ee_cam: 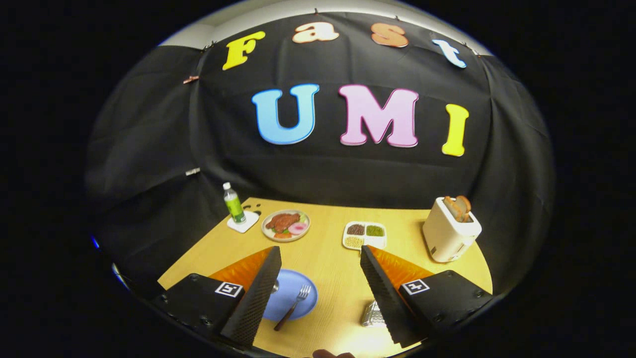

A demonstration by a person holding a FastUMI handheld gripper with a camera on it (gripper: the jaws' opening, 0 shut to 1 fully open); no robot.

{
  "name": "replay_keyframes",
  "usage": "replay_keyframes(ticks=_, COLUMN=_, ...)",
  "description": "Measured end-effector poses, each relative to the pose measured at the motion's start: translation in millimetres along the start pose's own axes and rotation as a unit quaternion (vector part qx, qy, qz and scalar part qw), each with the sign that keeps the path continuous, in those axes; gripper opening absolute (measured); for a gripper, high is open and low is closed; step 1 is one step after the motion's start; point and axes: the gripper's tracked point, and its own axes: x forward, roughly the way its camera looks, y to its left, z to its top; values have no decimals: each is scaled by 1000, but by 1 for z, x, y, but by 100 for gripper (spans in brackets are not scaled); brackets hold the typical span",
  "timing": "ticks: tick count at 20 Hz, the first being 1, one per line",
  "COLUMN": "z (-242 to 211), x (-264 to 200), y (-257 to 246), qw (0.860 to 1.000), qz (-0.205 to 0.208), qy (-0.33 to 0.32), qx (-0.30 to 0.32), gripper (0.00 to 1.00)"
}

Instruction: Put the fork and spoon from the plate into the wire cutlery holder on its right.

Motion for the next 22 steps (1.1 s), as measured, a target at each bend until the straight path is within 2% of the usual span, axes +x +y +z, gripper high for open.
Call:
replay_keyframes(ticks=5, z=-70, x=27, y=36, qw=993, qz=34, qy=108, qx=-24, gripper=100)
replay_keyframes(ticks=10, z=-144, x=47, y=58, qw=975, qz=61, qy=209, qx=-49, gripper=100)
replay_keyframes(ticks=16, z=-212, x=72, y=70, qw=950, qz=62, qy=303, qx=-53, gripper=100)
replay_keyframes(ticks=22, z=-243, x=85, y=68, qw=934, qz=50, qy=351, qx=-46, gripper=94)
